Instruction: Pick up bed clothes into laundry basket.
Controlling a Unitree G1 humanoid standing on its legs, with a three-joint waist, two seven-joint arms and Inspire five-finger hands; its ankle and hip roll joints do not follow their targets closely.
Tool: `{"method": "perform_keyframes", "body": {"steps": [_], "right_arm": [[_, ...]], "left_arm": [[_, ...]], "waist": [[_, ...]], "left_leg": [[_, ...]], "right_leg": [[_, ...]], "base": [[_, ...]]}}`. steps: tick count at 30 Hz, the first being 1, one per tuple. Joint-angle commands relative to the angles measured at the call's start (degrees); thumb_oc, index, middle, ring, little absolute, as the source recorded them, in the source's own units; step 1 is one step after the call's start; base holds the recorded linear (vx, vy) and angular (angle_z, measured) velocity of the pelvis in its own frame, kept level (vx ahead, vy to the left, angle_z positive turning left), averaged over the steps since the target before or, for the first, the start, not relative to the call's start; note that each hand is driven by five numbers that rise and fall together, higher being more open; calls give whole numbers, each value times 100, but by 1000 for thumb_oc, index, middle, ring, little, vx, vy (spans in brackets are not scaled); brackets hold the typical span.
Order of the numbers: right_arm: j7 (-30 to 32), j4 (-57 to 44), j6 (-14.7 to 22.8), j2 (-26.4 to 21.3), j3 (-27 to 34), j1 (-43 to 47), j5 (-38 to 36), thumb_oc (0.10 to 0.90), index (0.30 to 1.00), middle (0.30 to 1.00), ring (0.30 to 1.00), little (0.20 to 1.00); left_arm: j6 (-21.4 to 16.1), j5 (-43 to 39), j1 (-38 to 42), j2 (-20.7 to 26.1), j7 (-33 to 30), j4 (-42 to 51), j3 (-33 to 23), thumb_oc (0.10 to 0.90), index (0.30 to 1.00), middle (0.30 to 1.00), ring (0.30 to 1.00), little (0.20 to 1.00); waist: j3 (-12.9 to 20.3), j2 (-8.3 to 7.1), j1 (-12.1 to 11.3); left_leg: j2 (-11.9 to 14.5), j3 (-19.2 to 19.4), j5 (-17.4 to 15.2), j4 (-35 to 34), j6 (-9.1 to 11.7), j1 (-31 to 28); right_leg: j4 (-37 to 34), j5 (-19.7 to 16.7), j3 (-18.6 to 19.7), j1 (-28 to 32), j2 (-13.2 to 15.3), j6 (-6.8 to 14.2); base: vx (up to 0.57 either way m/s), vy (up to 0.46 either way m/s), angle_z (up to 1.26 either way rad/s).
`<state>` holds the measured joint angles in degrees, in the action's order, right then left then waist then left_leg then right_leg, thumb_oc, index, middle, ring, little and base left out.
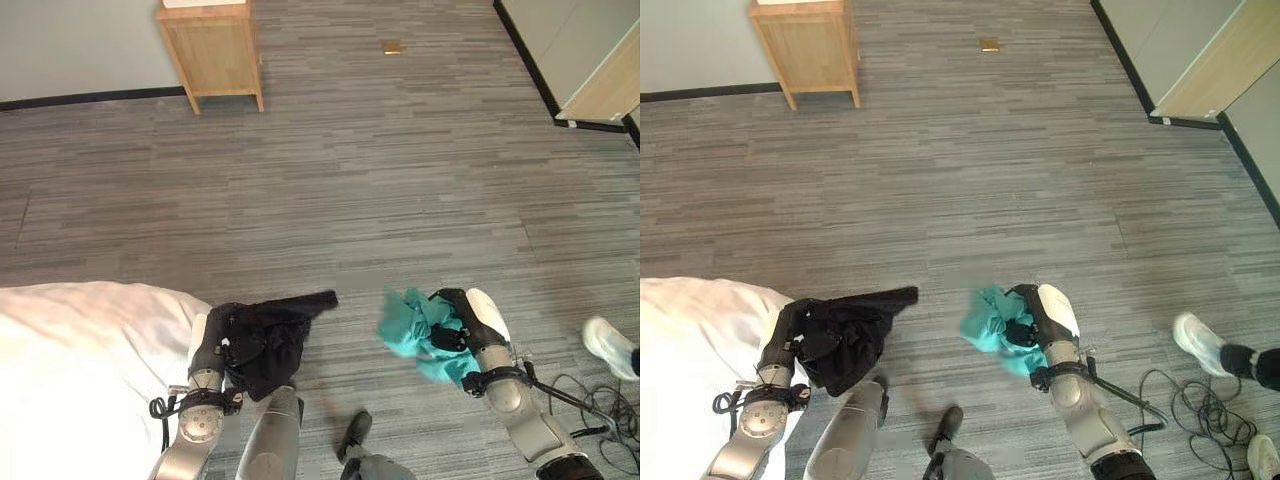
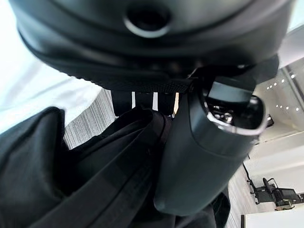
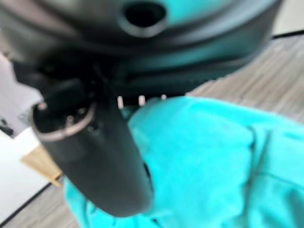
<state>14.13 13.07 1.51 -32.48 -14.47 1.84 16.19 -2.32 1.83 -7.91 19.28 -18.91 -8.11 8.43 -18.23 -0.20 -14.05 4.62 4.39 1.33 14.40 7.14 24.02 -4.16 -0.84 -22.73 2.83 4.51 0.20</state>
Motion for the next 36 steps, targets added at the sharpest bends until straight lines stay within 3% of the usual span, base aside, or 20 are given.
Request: {"method": "perform_keyframes", "body": {"steps": [1, 3, 4, 5, 6, 8, 9, 10, 11, 13, 15, 16, 18, 19, 20, 22, 25, 27, 30, 36], "right_arm": [[312, -478, 584, -14, 78, 999, -123, 400, 300, 300, 300, 300], [302, -471, 569, 48, 35, 1070, -88, 400, 300, 300, 300, 300], [317, -396, 538, 153, -46, 1257, -69, 400, 300, 300, 300, 300], [282, -336, 543, 172, -116, 1347, -48, 400, 300, 300, 300, 300], [294, -278, 525, 300, -112, 1317, -49, 400, 300, 300, 300, 300], [275, -295, 487, 466, -102, 1216, 31, 400, 300, 300, 300, 300], [353, -73, 433, 546, -65, 1199, 31, 400, 300, 300, 300, 300], [355, -67, 434, 548, -63, 1206, 31, 400, 300, 300, 300, 300], [352, -49, 396, 636, -49, 1224, 7, 400, 300, 300, 300, 300], [436, -82, 402, 692, -45, 1347, 38, 400, 300, 300, 300, 300], [469, -115, 371, 760, 52, 1297, 40, 400, 300, 300, 300, 300], [484, -182, 359, 744, 144, 1256, 48, 400, 300, 300, 300, 300], [536, -352, 378, 699, 308, 1142, 48, 400, 300, 300, 300, 300], [546, -414, 385, 659, 379, 1102, 40, 400, 300, 300, 300, 300], [559, -431, 401, 662, 410, 1076, -20, 400, 300, 300, 300, 300], [559, -458, 403, 641, 486, 1003, -84, 400, 300, 300, 300, 300], [559, -373, 389, 669, 612, 799, -172, 400, 300, 300, 300, 300], [560, -378, 372, 686, 623, 751, -164, 400, 300, 300, 300, 300], [542, -422, 320, 757, 637, 638, -97, 400, 300, 300, 300, 300], [462, -388, 286, 790, 612, 386, -30, 400, 300, 300, 300, 300]], "left_arm": [[-394, 162, 202, 446, -320, 783, -522, 400, 300, 300, 300, 300], [-371, 186, 204, 485, -359, 757, -577, 400, 300, 300, 300, 300], [-302, 207, 230, 549, -426, 670, -606, 400, 300, 300, 300, 300], [-235, 296, 124, 639, -389, 617, -686, 400, 300, 300, 300, 300], [-217, 247, 152, 694, -441, 590, -691, 400, 300, 300, 300, 300], [-117, 315, 235, 823, -423, 516, -654, 400, 300, 300, 300, 300], [-68, 254, 370, 922, -417, 327, -517, 400, 300, 300, 300, 300], [-71, 252, 380, 925, -418, 320, -514, 400, 300, 300, 300, 300], [-33, 270, 416, 1039, -448, 371, -491, 400, 300, 300, 300, 300], [6, 286, 466, 1182, -524, 491, -542, 400, 300, 300, 300, 300], [13, 306, 561, 1296, -555, 592, -584, 400, 300, 300, 300, 300], [29, 324, 619, 1289, -585, 639, -600, 400, 300, 300, 300, 300], [-3, 368, 747, 1212, -652, 704, -562, 400, 300, 300, 300, 300], [-20, 378, 827, 1181, -649, 707, -486, 400, 300, 300, 300, 300], [-31, 374, 930, 1145, -634, 694, -387, 400, 300, 300, 300, 300], [-65, 359, 1037, 1081, -567, 684, -250, 400, 300, 300, 300, 300], [-52, 411, 1009, 1061, -301, 566, -118, 400, 300, 300, 300, 300], [-40, 438, 975, 1071, -257, 537, -129, 400, 300, 300, 300, 300], [-30, 512, 899, 1082, -182, 501, -179, 400, 300, 300, 300, 300], [-34, 471, 659, 982, -165, 496, -193, 400, 300, 300, 300, 300]], "waist": [[232, -126, -819], [271, -234, -931], [284, -386, -1067], [380, -498, -1194], [364, -595, -1172], [479, -980, -1221], [531, -1204, -1149], [539, -1197, -1170], [510, -1142, -1100], [579, -782, -972], [716, -321, -833], [815, -180, -779], [829, -98, -626], [774, -84, -519], [689, -158, -450], [553, -348, -344], [446, -880, -202], [439, -932, -186], [462, -853, -138], [651, -880, -20]], "left_leg": [[-238, 545, 694, -986, -407, 244], [-177, 650, 852, -1447, -394, 190], [66, 663, 928, -1545, -391, 399], [141, 696, 807, -1688, -494, 294], [191, 738, 1000, -1716, -550, 219], [49, 556, 1162, -1860, -627, -23], [-56, 434, 1031, -1835, -730, -334], [-36, 448, 1053, -1850, -734, -329], [21, 360, 943, -1827, -758, -573], [323, 132, 740, -1867, -761, -998], [684, -198, 607, -1878, -783, -1199], [660, -401, 570, -1939, -820, -1257], [489, -619, 407, -1940, -834, -1558], [458, -726, 365, -1940, -800, -1673], [379, -805, 275, -1940, -747, -1801], [190, -997, 216, -1940, -634, -1861], [-60, -1210, -282, -1940, -425, -2386], [3, -1248, -471, -1940, -389, -2629], [292, -1328, -762, -1940, -336, -3091], [507, -1330, -1273, -1712, -280, -3614]], "right_leg": [[-84, 967, 359, 1016, -388, 657], [-84, 1081, 411, 1163, -352, 710], [-84, 1234, 437, 1459, -333, 792], [-84, 1247, 418, 1578, -354, 882], [-37, 1263, 470, 1622, -310, 919], [431, 920, 492, 1517, -82, 1152], [1386, 77, 452, 1340, 218, 1480], [1377, 53, 474, 1322, 207, 1480], [2075, -375, 391, 1113, 301, 1480], [3601, -1090, 171, 577, 496, 1480], [4715, -1021, -76, 264, 882, 1480], [5095, -814, 13, 28, 927, 1480], [5485, -394, -22, -514, 740, 1480], [5343, -276, -175, -719, 631, 1480], [4909, -20, -302, -887, 556, 1439], [3741, 44, -433, -914, 439, 1403], [1073, -205, -625, -1037, 312, 1370], [644, -458, -692, -1102, 295, 1384], [278, -787, -711, -1313, 352, 1431], [60, -959, -516, -835, 279, 1297]], "base": [[481, 184, -70], [382, 198, -28], [473, 326, 27], [619, 441, 26], [499, 351, -15], [514, 463, -37], [427, 450, 0], [469, 416, 21], [318, 230, 36], [483, 300, 36], [406, 320, 62], [444, 448, 45], [481, 337, 56], [469, 139, 109], [432, 69, 130], [362, -41, 98], [530, -172, 97], [455, -116, 69], [451, -108, 51], [374, -60, 30]]}}
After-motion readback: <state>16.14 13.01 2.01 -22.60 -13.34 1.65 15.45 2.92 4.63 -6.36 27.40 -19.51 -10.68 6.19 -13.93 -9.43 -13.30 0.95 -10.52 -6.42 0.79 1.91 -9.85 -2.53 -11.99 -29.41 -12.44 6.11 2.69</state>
